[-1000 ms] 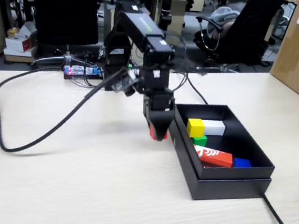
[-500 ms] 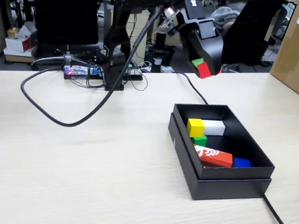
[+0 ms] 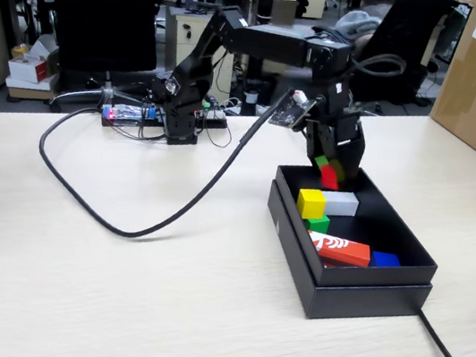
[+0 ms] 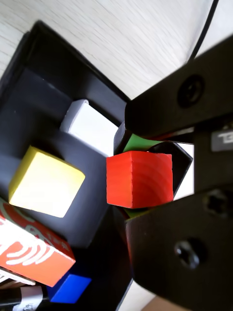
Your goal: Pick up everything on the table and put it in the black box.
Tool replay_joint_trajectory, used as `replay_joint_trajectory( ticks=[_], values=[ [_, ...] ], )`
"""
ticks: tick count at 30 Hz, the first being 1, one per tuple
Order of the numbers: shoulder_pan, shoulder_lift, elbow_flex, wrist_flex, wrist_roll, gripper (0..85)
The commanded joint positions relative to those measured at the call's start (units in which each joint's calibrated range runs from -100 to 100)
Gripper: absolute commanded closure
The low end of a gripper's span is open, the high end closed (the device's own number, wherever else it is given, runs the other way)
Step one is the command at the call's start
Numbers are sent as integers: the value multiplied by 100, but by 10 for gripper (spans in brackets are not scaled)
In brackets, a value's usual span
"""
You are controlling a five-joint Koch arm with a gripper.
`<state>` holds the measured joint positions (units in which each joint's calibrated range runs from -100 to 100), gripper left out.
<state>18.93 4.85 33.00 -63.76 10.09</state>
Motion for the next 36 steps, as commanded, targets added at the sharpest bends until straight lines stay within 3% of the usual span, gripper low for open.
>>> replay_joint_trajectory(
  ticks=[1,9,12,15,25,32,36],
  values=[
    [15,-78,200,428,0,811],
    [5,-55,-190,454,-5,598],
    [-5,-124,-190,454,-5,598],
    [-10,-273,-199,445,-5,532],
    [-430,-2545,-226,445,-49,459],
    [-1055,-3084,-480,454,-357,399],
    [-1524,-3612,-1750,947,-650,390]
  ],
)
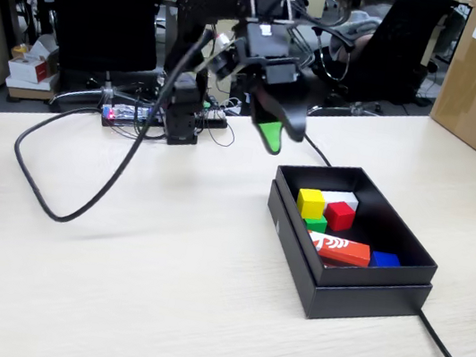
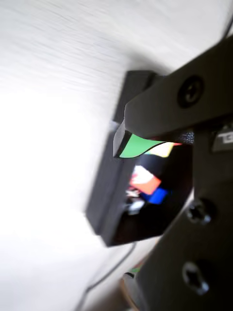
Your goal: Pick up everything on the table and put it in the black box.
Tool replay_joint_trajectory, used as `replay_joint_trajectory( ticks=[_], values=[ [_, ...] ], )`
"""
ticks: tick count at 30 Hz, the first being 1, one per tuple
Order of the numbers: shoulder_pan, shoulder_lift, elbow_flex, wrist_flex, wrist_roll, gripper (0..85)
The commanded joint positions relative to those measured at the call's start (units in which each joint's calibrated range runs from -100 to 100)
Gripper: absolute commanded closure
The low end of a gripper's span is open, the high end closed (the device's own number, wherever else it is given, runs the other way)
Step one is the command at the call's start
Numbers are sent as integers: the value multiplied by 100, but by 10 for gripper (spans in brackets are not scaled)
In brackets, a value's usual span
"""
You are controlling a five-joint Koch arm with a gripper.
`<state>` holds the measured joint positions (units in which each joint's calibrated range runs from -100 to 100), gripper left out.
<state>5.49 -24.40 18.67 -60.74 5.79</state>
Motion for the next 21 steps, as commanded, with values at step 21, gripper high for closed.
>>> replay_joint_trajectory(
  ticks=[21],
  values=[
    [-547,-3980,-6717,4420,-654,392]
  ],
)
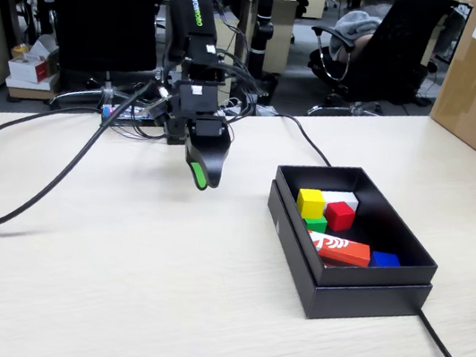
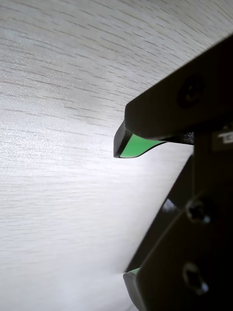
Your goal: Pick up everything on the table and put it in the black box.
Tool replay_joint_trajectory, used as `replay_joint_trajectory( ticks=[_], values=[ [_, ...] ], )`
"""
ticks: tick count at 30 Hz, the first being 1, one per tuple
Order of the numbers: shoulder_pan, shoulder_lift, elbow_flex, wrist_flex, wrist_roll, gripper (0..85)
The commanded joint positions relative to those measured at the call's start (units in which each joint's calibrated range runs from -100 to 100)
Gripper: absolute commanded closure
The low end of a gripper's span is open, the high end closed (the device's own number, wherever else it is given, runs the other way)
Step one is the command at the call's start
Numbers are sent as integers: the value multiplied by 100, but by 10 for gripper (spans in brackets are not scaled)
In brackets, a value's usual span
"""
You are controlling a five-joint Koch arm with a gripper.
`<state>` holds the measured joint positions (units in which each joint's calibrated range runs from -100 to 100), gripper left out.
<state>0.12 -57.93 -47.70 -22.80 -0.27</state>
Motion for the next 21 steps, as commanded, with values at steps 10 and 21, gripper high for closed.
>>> replay_joint_trajectory(
  ticks=[10,21],
  values=[
    [-15,-1970,-2393,2613,-59,390],
    [5,-2027,-4016,4375,-254,371]
  ],
)
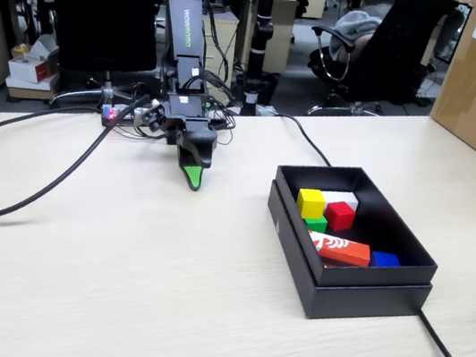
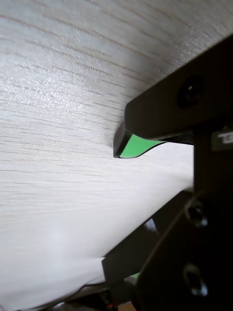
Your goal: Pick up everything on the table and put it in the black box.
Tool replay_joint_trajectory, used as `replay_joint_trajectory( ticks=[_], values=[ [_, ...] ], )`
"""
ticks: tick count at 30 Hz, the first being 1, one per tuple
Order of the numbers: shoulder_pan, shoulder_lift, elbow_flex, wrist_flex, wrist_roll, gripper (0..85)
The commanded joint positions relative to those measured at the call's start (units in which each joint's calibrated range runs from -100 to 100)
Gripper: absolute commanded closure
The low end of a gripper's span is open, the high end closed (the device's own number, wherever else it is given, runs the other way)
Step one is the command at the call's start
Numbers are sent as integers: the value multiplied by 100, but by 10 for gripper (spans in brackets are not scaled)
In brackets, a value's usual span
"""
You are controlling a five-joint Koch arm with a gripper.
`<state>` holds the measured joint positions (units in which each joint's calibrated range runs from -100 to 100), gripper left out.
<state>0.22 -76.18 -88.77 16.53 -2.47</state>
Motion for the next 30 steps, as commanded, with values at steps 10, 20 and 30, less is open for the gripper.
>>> replay_joint_trajectory(
  ticks=[10,20,30],
  values=[
    [-5,-236,-434,442,-29,366],
    [-29,-121,-588,433,-29,374],
    [-24,-167,-633,433,-29,370]
  ],
)
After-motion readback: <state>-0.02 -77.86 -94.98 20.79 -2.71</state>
